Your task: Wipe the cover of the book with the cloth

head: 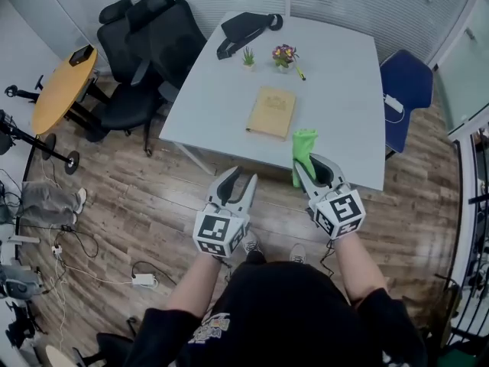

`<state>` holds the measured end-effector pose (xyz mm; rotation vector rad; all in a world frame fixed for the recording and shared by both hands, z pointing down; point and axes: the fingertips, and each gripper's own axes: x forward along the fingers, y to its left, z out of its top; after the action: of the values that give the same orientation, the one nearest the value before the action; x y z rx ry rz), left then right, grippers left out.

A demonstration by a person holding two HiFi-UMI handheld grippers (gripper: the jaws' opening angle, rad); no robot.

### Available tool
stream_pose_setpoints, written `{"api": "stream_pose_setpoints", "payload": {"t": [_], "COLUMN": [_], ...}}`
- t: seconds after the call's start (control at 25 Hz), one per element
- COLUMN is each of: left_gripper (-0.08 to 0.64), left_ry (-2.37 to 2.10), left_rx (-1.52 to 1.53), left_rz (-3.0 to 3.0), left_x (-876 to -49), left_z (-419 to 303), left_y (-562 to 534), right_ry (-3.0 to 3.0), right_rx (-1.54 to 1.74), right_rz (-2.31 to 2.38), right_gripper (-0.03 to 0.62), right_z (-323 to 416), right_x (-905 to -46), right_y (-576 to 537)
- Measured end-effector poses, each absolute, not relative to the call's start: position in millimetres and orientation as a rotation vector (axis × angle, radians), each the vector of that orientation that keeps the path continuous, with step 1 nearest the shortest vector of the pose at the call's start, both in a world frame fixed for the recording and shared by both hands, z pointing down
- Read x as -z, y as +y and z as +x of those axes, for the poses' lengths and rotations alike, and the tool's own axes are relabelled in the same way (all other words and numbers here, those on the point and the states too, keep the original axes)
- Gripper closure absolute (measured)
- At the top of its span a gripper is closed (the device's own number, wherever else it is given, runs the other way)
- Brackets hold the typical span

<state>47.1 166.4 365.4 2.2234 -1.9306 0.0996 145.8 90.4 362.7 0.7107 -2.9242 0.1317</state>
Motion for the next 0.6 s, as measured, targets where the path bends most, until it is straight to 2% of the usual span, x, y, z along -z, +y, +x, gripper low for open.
{"api": "stream_pose_setpoints", "payload": {"t": [0.2,0.6], "left_gripper": [0.354,0.345], "left_ry": [-1.874,-1.758], "left_rx": [-0.115,-0.126], "left_rz": [2.255,2.330], "left_x": [-376,-390], "left_z": [15,-32], "left_y": [157,143], "right_ry": [-2.892,-2.845], "right_rx": [-0.130,-0.118], "right_rz": [0.771,0.897], "right_gripper": [0.494,0.494], "right_z": [117,77], "right_x": [-366,-368], "right_y": [83,75]}}
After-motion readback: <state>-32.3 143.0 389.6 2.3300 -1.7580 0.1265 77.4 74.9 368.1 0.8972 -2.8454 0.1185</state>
